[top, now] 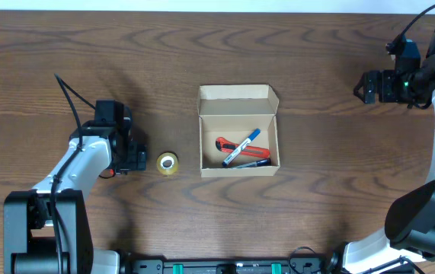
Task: Pack container
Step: 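Grasp the left red utility knife with the left gripper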
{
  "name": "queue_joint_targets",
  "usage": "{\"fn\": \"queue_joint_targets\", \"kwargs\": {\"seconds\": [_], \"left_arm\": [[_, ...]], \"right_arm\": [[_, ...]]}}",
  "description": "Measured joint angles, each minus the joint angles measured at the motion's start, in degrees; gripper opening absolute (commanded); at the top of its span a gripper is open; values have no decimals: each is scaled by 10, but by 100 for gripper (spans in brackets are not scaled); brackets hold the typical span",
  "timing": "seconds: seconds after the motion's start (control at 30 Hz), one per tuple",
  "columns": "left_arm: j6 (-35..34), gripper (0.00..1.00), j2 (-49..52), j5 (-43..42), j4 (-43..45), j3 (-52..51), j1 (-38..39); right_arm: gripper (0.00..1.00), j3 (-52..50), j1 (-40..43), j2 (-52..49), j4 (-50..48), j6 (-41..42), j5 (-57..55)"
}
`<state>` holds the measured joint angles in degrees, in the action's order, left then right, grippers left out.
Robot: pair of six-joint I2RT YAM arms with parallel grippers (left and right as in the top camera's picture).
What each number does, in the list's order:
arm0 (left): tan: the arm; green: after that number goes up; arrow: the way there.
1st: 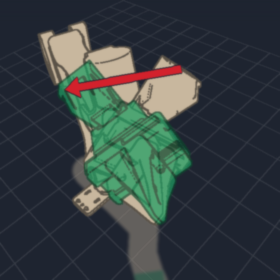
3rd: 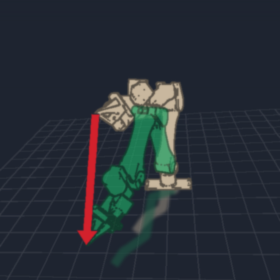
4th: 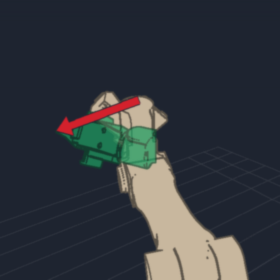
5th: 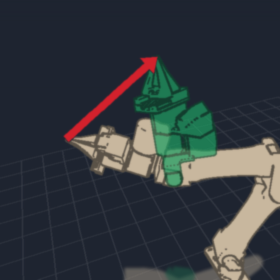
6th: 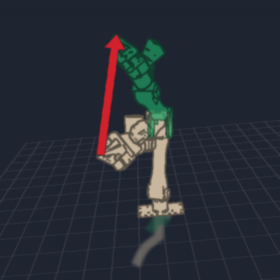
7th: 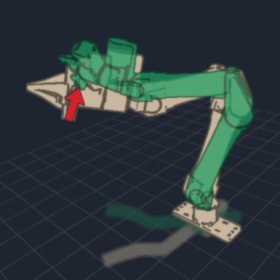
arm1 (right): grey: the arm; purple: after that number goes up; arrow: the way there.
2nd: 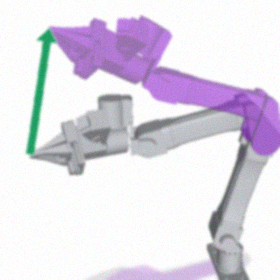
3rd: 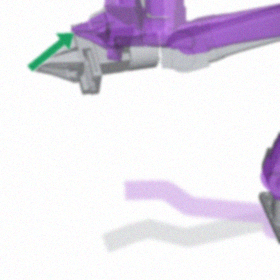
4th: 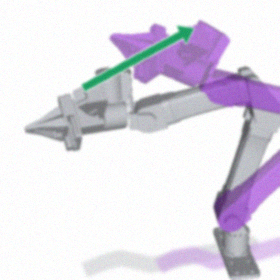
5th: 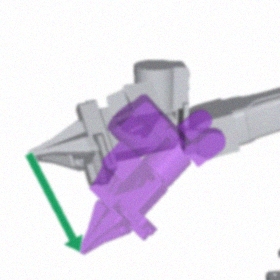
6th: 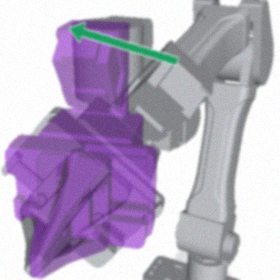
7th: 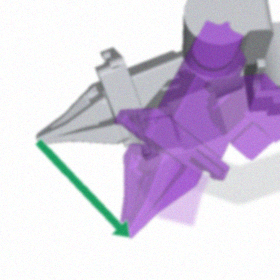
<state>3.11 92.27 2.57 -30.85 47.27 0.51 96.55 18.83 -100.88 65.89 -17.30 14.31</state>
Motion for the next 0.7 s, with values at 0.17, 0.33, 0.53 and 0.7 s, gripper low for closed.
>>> {"fn": "queue_joint_targets", "kwargs": {"seconds": [0.17, 0.33, 0.53, 0.7], "left_arm": [[0, 95, 0, 0, 17, 0, 0], [2, 95, 13, -2, 27, 0, 0], [2, 95, 31, -26, 33, 10, -2], [-3, 73, 39, -42, 37, 16, -2]], "right_arm": [[99, 0, 0, 0, 3, 0, 0], [99, 0, 0, 0, 3, 0, 0], [99, 0, 0, 0, 3, 0, 0], [99, 0, 0, 0, 3, 0, 0]]}}
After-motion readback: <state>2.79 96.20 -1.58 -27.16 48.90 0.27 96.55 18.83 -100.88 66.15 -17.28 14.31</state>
